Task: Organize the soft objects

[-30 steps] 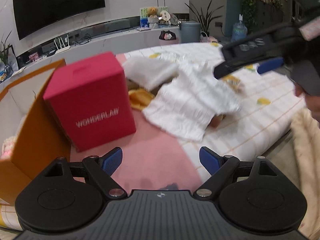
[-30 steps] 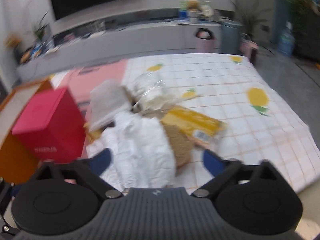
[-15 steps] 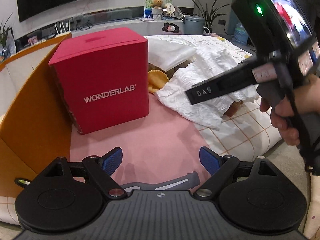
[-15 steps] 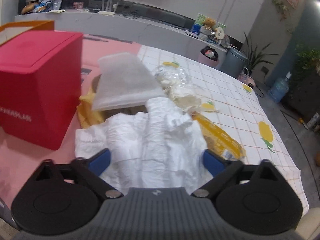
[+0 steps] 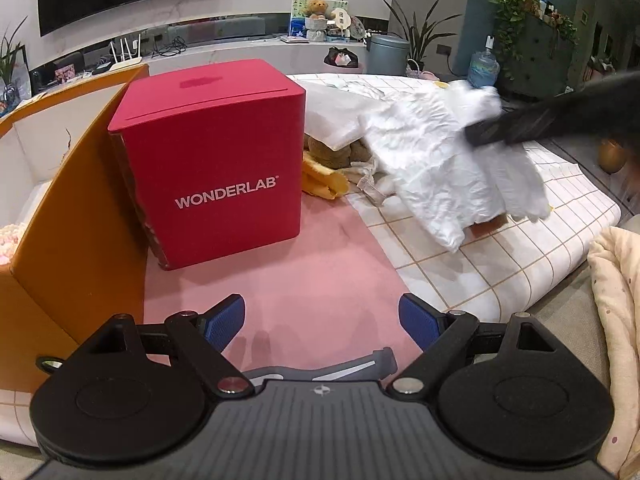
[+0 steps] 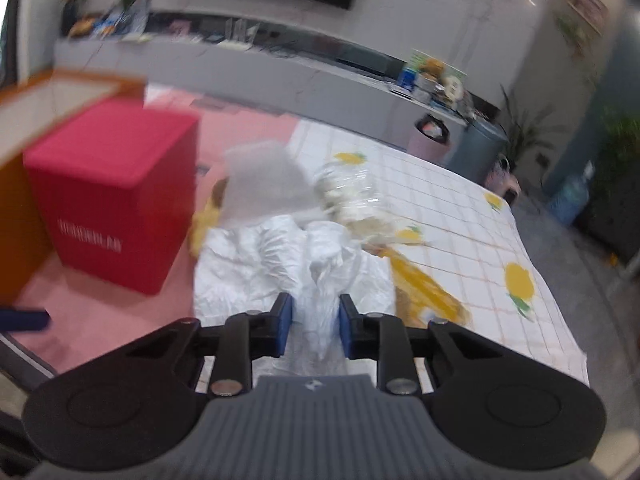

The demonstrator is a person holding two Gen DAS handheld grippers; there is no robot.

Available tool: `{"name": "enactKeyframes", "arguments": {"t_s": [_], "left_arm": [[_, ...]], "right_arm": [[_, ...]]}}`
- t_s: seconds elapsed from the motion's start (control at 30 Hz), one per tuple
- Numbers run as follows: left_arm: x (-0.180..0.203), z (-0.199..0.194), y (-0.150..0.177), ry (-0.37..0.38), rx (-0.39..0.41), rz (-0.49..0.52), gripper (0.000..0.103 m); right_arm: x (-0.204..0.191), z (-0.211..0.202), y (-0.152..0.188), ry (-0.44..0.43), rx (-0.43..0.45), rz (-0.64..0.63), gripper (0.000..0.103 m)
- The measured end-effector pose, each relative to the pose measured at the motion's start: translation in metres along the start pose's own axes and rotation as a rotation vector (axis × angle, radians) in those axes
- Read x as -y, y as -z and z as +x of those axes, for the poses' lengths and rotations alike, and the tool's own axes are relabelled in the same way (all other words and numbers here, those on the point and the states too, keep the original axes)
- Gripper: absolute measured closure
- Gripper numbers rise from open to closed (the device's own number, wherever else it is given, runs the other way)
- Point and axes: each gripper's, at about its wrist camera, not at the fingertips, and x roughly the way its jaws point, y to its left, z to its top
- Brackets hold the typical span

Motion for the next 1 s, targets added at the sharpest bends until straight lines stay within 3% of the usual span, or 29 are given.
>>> {"name": "enactKeyframes", "arguments": {"t_s": [0.17, 0.3, 0.37, 0.4, 0.43, 0.63, 0.8, 1.0], "left_arm": [[0.005, 0.001, 0.001, 0.001, -0.006, 0.015, 0.001], [0.009, 0.004, 0.001, 0.003, -0.018, 0.028, 0.001], [0.012, 0.005, 0.002, 0.000, -0.021, 0.037, 0.001], [0.013, 0.005, 0.003, -0.001, -0.021, 0.042, 0.001], [0.013, 0.005, 0.002, -0.002, -0.021, 0.044, 0.001], [0.009, 0.007, 0.004, -0.007, -0.031, 0.028, 0.001], [0.007, 0.006, 0.001, -0.008, -0.030, 0.012, 0.001], [0.003, 0.003, -0.001, -0.009, -0.026, -0.008, 0.001]], "right_arm": [[0.080, -0.038, -0.006, -0.121, 0.009, 0.321, 0.080], [0.110, -0.032, 0.008, 0.014, -0.008, 0.375, 0.077], [0.105, -0.018, 0.016, -0.042, -0.048, 0.361, 0.054], [0.098, -0.012, 0.019, -0.081, -0.059, 0.351, 0.030], [0.088, -0.005, 0.020, -0.110, -0.062, 0.327, 0.015], [0.030, 0.021, 0.011, -0.088, -0.018, 0.093, 0.008], [0.012, 0.042, 0.010, -0.007, -0.012, 0.096, 0.011], [0.008, 0.043, 0.011, 0.018, 0.005, 0.091, 0.067]]}}
